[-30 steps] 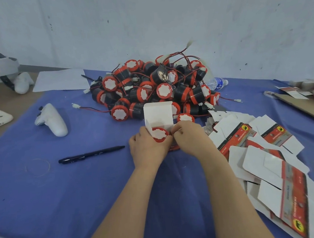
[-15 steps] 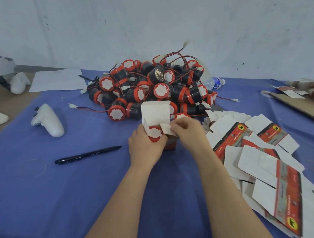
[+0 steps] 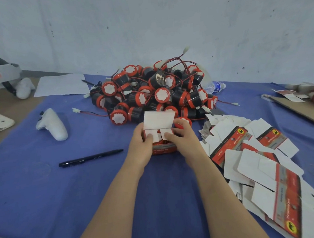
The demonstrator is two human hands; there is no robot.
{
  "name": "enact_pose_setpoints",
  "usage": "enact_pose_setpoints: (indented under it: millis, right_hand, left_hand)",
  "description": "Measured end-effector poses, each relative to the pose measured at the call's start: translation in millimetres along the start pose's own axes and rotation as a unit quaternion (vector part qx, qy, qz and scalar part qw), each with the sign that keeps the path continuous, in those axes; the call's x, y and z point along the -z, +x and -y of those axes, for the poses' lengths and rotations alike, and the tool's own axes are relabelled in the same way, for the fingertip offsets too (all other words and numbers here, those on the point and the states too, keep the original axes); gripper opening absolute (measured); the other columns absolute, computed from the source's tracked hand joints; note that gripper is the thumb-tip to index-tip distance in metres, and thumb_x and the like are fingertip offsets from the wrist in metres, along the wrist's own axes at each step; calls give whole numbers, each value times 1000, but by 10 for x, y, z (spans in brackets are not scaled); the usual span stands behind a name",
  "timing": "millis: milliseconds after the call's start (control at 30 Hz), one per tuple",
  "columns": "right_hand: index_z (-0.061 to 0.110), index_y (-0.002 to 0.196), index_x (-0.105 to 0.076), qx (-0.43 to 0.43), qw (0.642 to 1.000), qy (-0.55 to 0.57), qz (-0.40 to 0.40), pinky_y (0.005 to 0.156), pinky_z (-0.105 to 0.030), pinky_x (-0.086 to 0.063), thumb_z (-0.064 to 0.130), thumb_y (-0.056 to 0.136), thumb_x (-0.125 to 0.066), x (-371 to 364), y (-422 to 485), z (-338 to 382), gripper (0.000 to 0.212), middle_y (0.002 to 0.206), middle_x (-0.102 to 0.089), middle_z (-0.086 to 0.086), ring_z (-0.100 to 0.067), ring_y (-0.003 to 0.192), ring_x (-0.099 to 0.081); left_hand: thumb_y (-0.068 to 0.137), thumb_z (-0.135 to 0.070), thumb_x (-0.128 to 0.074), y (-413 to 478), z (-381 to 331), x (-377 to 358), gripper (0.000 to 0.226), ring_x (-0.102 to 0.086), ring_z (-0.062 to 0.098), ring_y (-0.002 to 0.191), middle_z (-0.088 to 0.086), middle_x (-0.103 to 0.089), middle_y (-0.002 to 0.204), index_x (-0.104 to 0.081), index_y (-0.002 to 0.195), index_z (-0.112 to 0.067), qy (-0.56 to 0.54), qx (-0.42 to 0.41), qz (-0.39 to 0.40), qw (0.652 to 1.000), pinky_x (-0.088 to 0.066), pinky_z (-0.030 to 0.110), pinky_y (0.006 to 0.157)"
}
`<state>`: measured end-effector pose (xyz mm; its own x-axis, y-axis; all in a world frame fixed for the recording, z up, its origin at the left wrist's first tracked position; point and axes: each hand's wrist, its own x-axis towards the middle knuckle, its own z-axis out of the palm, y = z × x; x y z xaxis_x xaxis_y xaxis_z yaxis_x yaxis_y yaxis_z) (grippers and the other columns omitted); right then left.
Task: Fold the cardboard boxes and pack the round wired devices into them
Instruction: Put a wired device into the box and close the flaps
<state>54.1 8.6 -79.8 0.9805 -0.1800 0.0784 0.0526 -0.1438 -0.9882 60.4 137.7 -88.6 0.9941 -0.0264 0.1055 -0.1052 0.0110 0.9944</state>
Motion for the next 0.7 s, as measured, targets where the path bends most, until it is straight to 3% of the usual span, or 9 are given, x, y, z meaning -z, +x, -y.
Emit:
enact_pose_setpoints:
  millis: [67,133,233,300,367,433,567,700]
  right_hand:
    - [27,105,-54,42,999,-27,12,72,-11,-47,7,90,-60,1,-23,18,26,104,-61,7,-9,95,-57]
    - [25,103,-59,58,994,-80,55,65,-6,-42,8,91,-57,32,-53,62,22,103,-60,12,-6,92,-56]
    - [34,120,-60,18,979,-87,183,70,-5,-45,17,90,-63,184,-115,107,35,114,-59,21,8,95,-59]
    - [43,126,-55,-10,971,-80,223,77,-7,-45,29,87,-67,248,-150,106,43,120,-56,25,10,101,-57]
    - [44,125,-54,12,976,-103,193,77,-6,-46,37,89,-63,229,-156,86,37,120,-54,25,5,106,-54]
    - [40,124,-53,43,982,-115,143,77,-7,-47,34,93,-59,173,-143,57,32,122,-54,18,-1,106,-55]
    - [33,129,-53,64,986,-135,76,84,-14,-46,29,95,-57,134,-99,-23,34,125,-53,10,-9,112,-53]
    - [30,127,-57,87,985,-151,18,70,0,-42,26,95,-57,112,-75,-49,32,119,-55,11,-6,103,-53]
  left_hand:
    - [97,-2,-41,-6,21,-2,35,-55,2,95,-14,-57,105,-50,110,-32,24,-33,-26,999,-44,18,73]
    - [93,5,-39,-13,16,9,39,-53,6,88,-11,-57,99,-51,94,-32,25,-39,-56,997,-43,19,68]
    - [90,6,-35,7,5,18,39,-52,9,82,-2,-57,98,-51,84,-29,23,-16,-93,995,-42,18,61]
    - [88,8,-36,6,17,3,42,-53,15,91,4,-52,109,-53,83,-29,52,-26,-120,991,-47,21,68]
    - [87,9,-39,12,17,-4,44,-50,22,104,3,-44,114,-56,82,-32,97,-43,-142,984,-51,34,82]
    - [91,5,-39,22,10,26,44,-54,24,107,4,-47,117,-61,83,-33,76,-37,-125,989,-53,39,87]
    - [97,-1,-32,34,-39,102,43,-64,20,96,13,-64,116,-68,88,-24,-45,11,-71,996,-54,19,63]
    - [95,-12,-45,2,-46,53,25,-60,10,96,3,-51,123,-65,102,-25,5,-13,-43,999,-49,13,65]
